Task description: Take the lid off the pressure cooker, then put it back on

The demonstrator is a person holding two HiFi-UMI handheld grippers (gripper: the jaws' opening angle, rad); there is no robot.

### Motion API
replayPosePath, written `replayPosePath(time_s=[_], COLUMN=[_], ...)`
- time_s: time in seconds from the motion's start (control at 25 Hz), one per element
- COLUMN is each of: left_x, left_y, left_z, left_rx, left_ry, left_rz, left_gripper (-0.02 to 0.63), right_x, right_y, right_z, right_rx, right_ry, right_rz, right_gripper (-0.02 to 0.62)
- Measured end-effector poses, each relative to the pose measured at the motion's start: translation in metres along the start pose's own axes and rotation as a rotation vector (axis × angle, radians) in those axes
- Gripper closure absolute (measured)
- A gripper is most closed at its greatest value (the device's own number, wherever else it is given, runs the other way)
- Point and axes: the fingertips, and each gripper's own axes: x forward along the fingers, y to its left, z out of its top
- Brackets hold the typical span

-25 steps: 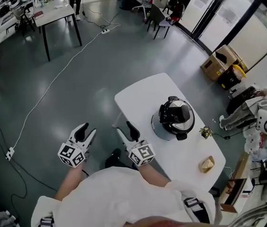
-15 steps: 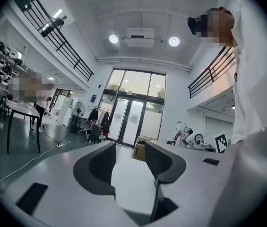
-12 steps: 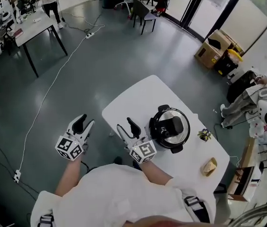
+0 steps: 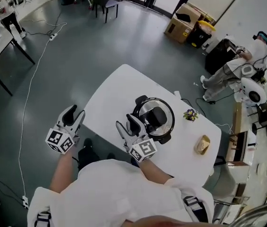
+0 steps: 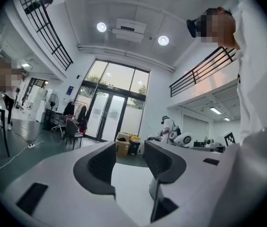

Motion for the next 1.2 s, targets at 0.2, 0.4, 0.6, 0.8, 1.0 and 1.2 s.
replayPosePath(time_s=[0.2, 0.4, 0.6, 0.8, 1.0, 1.2], left_x=[0.071, 0.146, 0.197, 0.232, 0.269, 0.288], left_y=[0.012, 0.004, -0.001, -0.020, -0.043, -0.077], left_z=[-0.007, -0.013, -0.013, -0.040, -0.075, -0.117], left_rx=[-0.041, -0.048, -0.083, -0.193, -0.314, -0.497], left_ry=[0.029, 0.087, 0.110, 0.225, 0.385, 0.583], left_rz=[-0.154, -0.339, -0.489, -0.648, -0.770, -0.853], left_gripper=[0.416, 0.416, 0.416, 0.416, 0.416, 0.416], right_x=[-0.012, -0.022, -0.023, -0.050, -0.091, -0.134], right_y=[-0.034, -0.069, -0.077, -0.080, -0.096, -0.092], right_z=[0.011, 0.028, 0.040, 0.053, 0.058, 0.053], right_rx=[-0.035, -0.038, -0.074, -0.092, -0.116, -0.119], right_ry=[-0.011, -0.052, -0.090, -0.117, -0.120, -0.109], right_rz=[-0.210, -0.399, -0.543, -0.708, -0.849, -0.953], right_gripper=[0.364, 0.364, 0.364, 0.364, 0.364, 0.364])
